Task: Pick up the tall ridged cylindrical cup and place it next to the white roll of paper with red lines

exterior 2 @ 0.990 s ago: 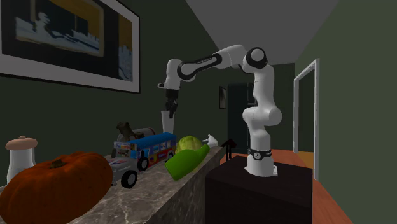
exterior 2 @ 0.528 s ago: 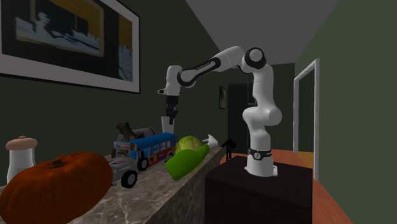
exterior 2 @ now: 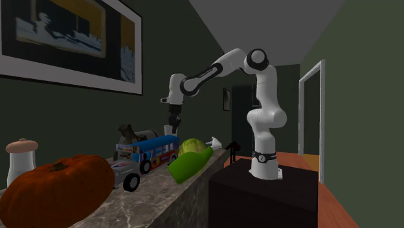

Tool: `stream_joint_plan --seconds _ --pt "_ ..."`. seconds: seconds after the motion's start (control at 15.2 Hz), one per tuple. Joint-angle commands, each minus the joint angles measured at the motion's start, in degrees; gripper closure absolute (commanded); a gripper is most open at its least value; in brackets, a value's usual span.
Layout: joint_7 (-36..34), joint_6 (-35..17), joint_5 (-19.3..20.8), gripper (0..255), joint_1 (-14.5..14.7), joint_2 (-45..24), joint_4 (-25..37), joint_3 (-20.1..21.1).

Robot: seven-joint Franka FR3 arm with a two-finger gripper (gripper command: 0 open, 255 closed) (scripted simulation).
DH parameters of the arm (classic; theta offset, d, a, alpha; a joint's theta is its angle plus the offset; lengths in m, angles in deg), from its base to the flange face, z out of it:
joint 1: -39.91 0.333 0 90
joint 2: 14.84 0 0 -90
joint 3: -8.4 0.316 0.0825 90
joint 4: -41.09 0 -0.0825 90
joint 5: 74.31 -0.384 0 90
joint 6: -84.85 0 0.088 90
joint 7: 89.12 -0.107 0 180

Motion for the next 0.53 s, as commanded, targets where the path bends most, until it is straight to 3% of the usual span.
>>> stream_joint_plan --seconds 0.0,0.46 --pt "0.4 -1.7 -0.4 255 -0.1 -0.8 -0.9 -0.2" --pt "0.7 -3.8 -1.0 255 -0.1 -2.0 -1.9 -0.2"
